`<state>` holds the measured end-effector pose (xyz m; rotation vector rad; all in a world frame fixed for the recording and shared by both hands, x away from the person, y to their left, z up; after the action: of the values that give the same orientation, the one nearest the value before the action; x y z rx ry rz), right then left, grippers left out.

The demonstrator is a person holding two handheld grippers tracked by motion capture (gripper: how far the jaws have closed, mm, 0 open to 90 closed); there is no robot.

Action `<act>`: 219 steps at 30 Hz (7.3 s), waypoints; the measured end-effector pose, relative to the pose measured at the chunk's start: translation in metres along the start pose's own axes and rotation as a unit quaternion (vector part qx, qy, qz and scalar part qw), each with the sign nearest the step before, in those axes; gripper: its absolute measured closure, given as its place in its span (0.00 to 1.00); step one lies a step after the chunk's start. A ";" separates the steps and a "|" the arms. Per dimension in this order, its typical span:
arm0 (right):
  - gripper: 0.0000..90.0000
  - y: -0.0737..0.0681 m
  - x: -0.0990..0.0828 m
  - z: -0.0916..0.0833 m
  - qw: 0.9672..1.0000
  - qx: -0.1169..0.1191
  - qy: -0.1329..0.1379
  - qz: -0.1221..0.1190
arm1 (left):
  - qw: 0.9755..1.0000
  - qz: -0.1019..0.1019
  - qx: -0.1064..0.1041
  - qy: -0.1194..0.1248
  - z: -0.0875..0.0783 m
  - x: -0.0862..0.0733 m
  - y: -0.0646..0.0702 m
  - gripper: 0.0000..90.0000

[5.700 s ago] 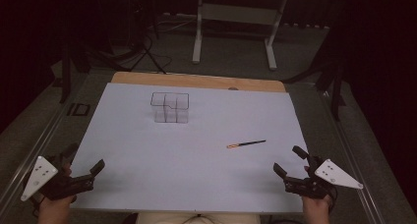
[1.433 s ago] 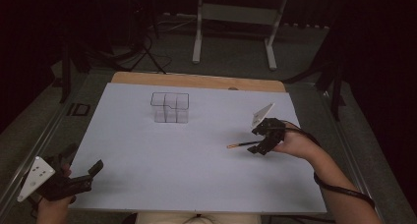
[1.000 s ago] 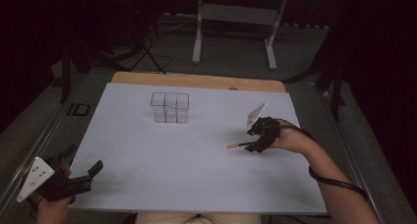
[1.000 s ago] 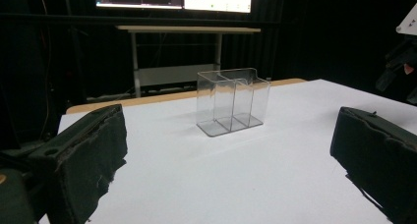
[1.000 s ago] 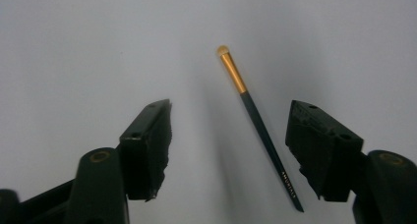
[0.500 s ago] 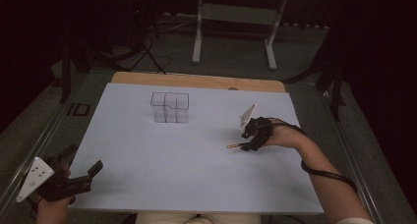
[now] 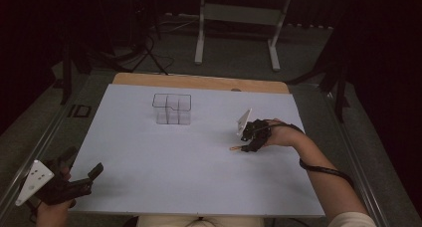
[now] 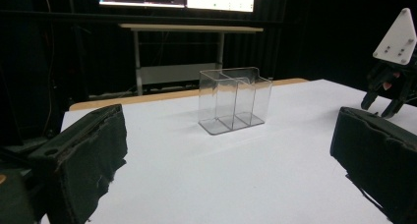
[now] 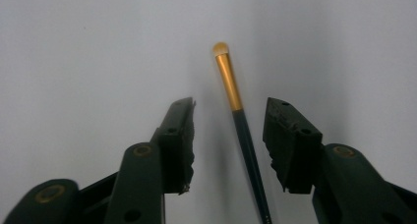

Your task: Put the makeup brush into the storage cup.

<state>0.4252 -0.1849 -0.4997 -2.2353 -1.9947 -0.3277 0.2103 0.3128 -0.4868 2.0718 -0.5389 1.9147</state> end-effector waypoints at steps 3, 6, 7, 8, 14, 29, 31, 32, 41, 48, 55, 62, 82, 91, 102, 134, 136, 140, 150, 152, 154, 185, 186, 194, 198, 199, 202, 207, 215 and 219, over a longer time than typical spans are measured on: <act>0.63 0.000 0.001 0.002 1.000 -0.004 -0.003 -0.013 | 1.000 -0.002 0.002 0.000 -0.001 -0.001 -0.001 0.02; 0.66 0.000 0.003 0.005 1.000 -0.005 -0.007 -0.022 | 1.000 -0.003 0.003 -0.001 -0.001 -0.001 -0.001 0.02; 0.68 0.002 0.004 0.006 1.000 -0.007 -0.006 -0.029 | 1.000 -0.002 0.003 -0.001 -0.001 -0.001 -0.001 0.02; 0.68 0.002 0.004 0.006 1.000 -0.007 -0.006 -0.029 | 1.000 -0.001 0.003 -0.001 -0.001 -0.001 0.000 0.02; 0.70 0.002 0.004 0.009 0.999 -0.005 -0.005 -0.034 | 1.000 -0.003 0.003 -0.001 -0.002 -0.001 0.000 0.02; 0.76 0.006 0.000 0.023 0.998 -0.016 -0.009 -0.053 | 1.000 -0.001 0.002 -0.006 -0.001 -0.002 0.000 0.02; 0.77 0.006 0.000 0.024 0.998 -0.016 -0.009 -0.055 | 1.000 -0.001 0.002 -0.007 -0.001 -0.002 0.000 0.02; 0.77 0.006 0.000 0.024 0.998 -0.016 -0.009 -0.055 | 1.000 -0.001 0.002 -0.006 -0.001 -0.002 0.000 0.02; 0.86 0.005 0.001 0.029 0.998 -0.008 -0.017 -0.063 | 1.000 -0.003 -0.001 -0.007 -0.001 -0.002 0.000 0.02; 0.92 0.004 0.001 0.029 0.997 0.005 -0.020 -0.073 | 1.000 -0.002 -0.003 -0.007 0.000 -0.002 0.001 0.02; 0.93 0.005 0.002 0.029 0.997 0.011 -0.028 -0.069 | 1.000 -0.002 -0.003 -0.007 0.000 -0.002 0.001 0.02; 0.94 0.003 0.004 0.028 0.997 0.019 -0.037 -0.069 | 1.000 -0.001 -0.003 -0.006 0.000 -0.001 0.001 0.02; 0.94 0.005 0.007 -0.007 0.999 0.010 0.032 0.003 | 1.000 0.001 -0.004 -0.004 0.000 0.000 0.002 0.02; 0.94 0.001 0.005 -0.018 0.997 0.015 0.058 0.039 | 1.000 0.001 -0.005 -0.004 0.001 0.000 0.002 0.02; 0.93 -0.006 0.007 -0.033 0.985 0.007 0.159 0.071 | 1.000 0.001 -0.007 -0.002 0.001 0.001 0.003 0.02; 0.93 -0.023 0.019 -0.053 0.934 -0.004 0.330 0.138 | 0.996 -0.011 -0.084 -0.015 0.014 0.003 0.017 0.02; 0.93 -0.025 0.020 -0.055 0.931 -0.005 0.338 0.137 | 0.995 -0.015 -0.099 -0.017 0.016 0.004 0.020 0.02; 0.93 -0.029 0.023 -0.063 0.925 -0.005 0.353 0.137 | 0.992 -0.015 -0.126 -0.025 0.023 0.009 0.023 0.03; 0.94 -0.038 0.034 -0.079 0.915 -0.007 0.384 0.126 | 0.984 -0.059 -0.167 -0.019 0.035 0.026 0.030 0.03; 0.94 -0.039 0.035 -0.082 0.912 -0.008 0.392 0.124 | 0.982 -0.066 -0.175 -0.017 0.038 0.029 0.029 0.03; 0.94 -0.040 0.036 -0.085 0.911 -0.011 0.394 0.123 | 0.982 -0.068 -0.176 -0.017 0.041 0.032 0.029 0.03; 0.93 -0.059 0.060 -0.114 0.886 0.001 0.452 0.107 | 0.954 -0.043 -0.294 -0.024 0.111 0.079 0.069 0.07; 0.94 -0.060 0.062 -0.114 0.885 0.001 0.454 0.106 | 0.954 -0.042 -0.297 -0.024 0.113 0.080 0.071 0.07; 0.93 -0.063 0.075 -0.115 0.878 0.016 0.470 0.095 | 0.945 -0.035 -0.324 -0.028 0.132 0.088 0.084 0.08; 0.93 -0.065 0.082 -0.113 0.877 0.022 0.472 0.090 | 0.942 -0.027 -0.335 -0.025 0.141 0.090 0.093 0.10; 0.93 -0.065 0.084 -0.113 0.876 0.023 0.473 0.089 | 0.940 -0.026 -0.340 -0.025 0.143 0.091 0.095 0.11; 0.94 -0.066 0.087 -0.114 0.873 0.028 0.479 0.087 | 0.937 -0.022 -0.347 -0.026 0.149 0.090 0.101 0.15; 0.94 -0.069 0.092 -0.114 0.868 0.036 0.487 0.085 | 0.932 -0.022 -0.360 -0.028 0.158 0.088 0.111 0.17; 0.93 -0.074 0.101 -0.111 0.860 0.052 0.502 0.080 | 0.928 -0.025 -0.369 -0.035 0.169 0.087 0.124 0.27; 0.93 -0.078 0.106 -0.108 0.857 0.061 0.506 0.078 | 0.924 -0.021 -0.379 -0.040 0.172 0.087 0.130 0.38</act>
<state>0.3505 -0.0988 -0.3727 -1.5554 -1.1985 -1.0466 0.3112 0.1137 -0.4224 1.6192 -1.0432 1.2857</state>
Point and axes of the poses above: each handheld gripper's, and its own axes: z roughly forward along the jaws, x roughly out of its top, y roughly to its right, the point moved 3 cm from there along z, roughly forward along the jaws, and after that the axes turned 6 degrees about z, right-handed, at the moved point
